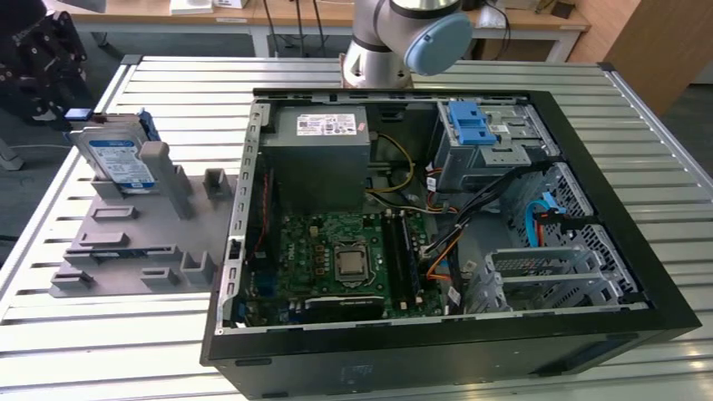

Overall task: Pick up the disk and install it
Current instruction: 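Pick up the disk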

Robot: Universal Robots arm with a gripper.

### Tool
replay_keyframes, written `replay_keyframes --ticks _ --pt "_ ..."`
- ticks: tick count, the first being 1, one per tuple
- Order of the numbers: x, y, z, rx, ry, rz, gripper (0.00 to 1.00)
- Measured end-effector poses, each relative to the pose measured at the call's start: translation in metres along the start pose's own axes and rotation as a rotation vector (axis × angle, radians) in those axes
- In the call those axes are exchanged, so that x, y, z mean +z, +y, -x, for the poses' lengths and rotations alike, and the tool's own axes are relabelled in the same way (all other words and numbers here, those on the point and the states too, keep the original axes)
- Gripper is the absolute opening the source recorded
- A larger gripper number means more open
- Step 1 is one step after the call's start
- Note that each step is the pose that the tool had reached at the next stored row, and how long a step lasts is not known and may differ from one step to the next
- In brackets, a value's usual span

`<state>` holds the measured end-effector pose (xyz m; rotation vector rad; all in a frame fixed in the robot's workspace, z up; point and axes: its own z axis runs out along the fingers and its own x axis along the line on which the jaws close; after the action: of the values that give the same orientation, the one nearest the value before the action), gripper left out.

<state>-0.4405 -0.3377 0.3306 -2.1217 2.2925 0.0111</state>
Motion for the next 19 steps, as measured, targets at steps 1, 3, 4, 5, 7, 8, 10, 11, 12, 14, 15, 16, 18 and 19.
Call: replay_keyframes --ticks 1,3,4,5,7,8,10,11,12,14,15,16,18,19 --pt "0.0005 0.0002 -0.0001 -0.006 -0.0001 0.0 0.65" --pt "0.0018 0.0011 0.0005 -0.007 0.0002 -0.0004 0.65" --pt "0.0024 0.0012 0.001 -0.007 0.0003 -0.0003 0.65" --pt "0.003 0.0012 0.0014 -0.007 0.0003 -0.0004 0.65" --pt "0.0044 0.0016 0.002 -0.007 0.0004 -0.0005 0.65" --pt "0.005 0.0018 0.0023 -0.007 0.0004 -0.0005 0.65" --pt "0.0063 0.0027 0.0023 -0.007 0.0005 -0.0001 0.65" --pt "0.0077 0.003 0.0022 -0.01 0.0003 -0.0005 0.65" --pt "0.009 0.0031 0.0022 -0.015 0.0001 -0.0004 0.65" --pt "0.0113 0.0035 0.0026 -0.026 -0.0002 -0.0001 0.65" --pt "0.0127 0.0037 0.0032 -0.026 -0.0002 0.0 0.65" --pt "0.014 0.004 0.0038 -0.026 -0.0002 0.0 0.65" --pt "0.0167 0.0044 0.0051 -0.025 -0.0003 -0.0001 0.65" --pt "0.0178 0.0046 0.0055 -0.025 -0.0002 0.0 0.65"
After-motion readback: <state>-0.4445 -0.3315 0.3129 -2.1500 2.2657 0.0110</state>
